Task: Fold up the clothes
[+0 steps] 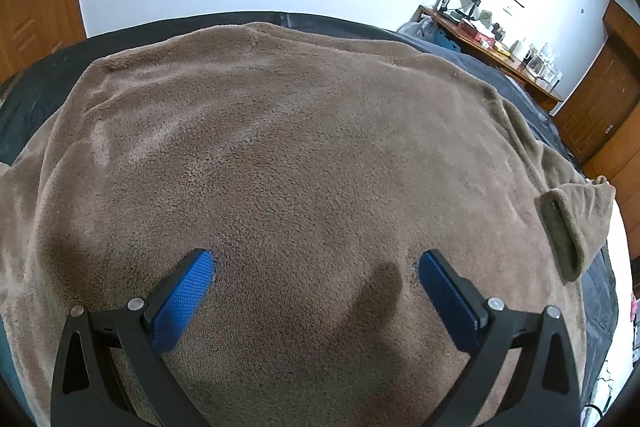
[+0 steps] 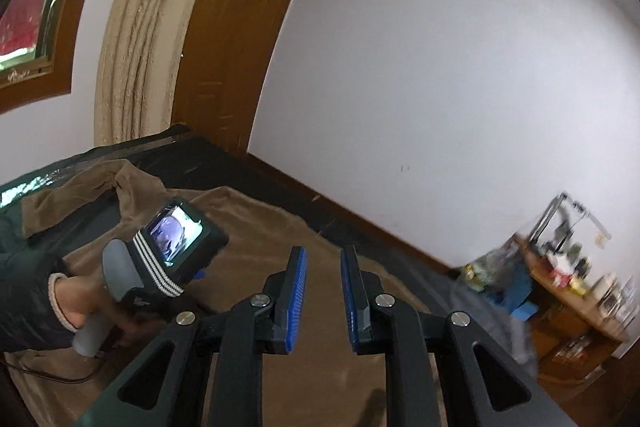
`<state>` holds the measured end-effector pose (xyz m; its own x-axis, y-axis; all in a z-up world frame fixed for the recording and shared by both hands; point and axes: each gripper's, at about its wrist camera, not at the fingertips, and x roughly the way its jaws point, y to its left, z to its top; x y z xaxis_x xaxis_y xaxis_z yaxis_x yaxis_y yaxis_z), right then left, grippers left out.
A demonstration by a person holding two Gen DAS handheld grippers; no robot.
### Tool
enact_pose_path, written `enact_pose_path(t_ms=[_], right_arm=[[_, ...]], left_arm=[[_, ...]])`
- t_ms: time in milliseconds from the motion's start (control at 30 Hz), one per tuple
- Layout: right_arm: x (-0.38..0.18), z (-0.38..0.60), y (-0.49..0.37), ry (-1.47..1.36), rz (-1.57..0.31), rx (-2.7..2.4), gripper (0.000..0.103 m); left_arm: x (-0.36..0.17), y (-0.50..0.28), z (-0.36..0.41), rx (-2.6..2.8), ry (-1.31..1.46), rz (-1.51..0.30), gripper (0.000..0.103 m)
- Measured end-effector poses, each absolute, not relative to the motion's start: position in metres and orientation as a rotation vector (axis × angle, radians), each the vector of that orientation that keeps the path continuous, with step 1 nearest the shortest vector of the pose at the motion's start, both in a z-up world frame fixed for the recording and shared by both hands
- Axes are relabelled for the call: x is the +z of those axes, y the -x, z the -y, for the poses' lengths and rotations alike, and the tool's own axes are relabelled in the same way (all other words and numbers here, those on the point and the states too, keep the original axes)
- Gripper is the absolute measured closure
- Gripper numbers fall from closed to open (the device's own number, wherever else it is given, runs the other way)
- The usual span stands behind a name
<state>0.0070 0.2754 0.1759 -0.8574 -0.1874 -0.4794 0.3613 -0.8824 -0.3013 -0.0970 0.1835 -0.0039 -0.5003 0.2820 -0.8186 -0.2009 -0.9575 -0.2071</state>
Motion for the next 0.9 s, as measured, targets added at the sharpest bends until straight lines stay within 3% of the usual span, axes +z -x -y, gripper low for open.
enact_pose_path(t_ms=[33, 67, 100, 133, 300, 533, 733, 900], right_arm=[[0.171, -0.284, -0.006, -0.674, -0.518, -2.74, 0.063], [0.167, -0.294, -0.007, -0.7, -0.473, -2.764, 0.034], [0.162, -0.31, -0.008, -0.714, -0.399, -2.819, 0.022], [0.157, -0.325, -0.011, -0.726, -0.323, -2.866, 0.016], [0.127, -0.394, -0.022, -0.828, 0.041, -3.008, 0.016], [0.082, -0.47, -0.025, -0.823, 0.463, -3.044, 0.016], [0.056, -0.53, -0.024, -0.801, 0.735, -3.148, 0.016], [0.046, -0.552, -0.031, -0.721, 0.799, -3.164, 0.016]], left_arm=[[-0.004, 0.097, -0.184, 2.499, 1.382, 0.122, 0.0], [-0.003, 0.097, -0.184, 2.497, 1.377, 0.122, 0.0], [-0.003, 0.096, -0.185, 2.494, 1.368, 0.123, 0.0], [-0.001, 0.095, -0.187, 2.488, 1.354, 0.123, 0.0], [0.01, 0.081, -0.203, 2.445, 1.221, 0.063, 0.0], [0.026, 0.039, -0.255, 2.414, 0.943, -0.297, 0.0], [0.031, 0.0, -0.305, 2.371, 0.756, -0.637, 0.0], [0.032, -0.023, -0.355, 2.307, 0.606, -0.879, 0.0]])
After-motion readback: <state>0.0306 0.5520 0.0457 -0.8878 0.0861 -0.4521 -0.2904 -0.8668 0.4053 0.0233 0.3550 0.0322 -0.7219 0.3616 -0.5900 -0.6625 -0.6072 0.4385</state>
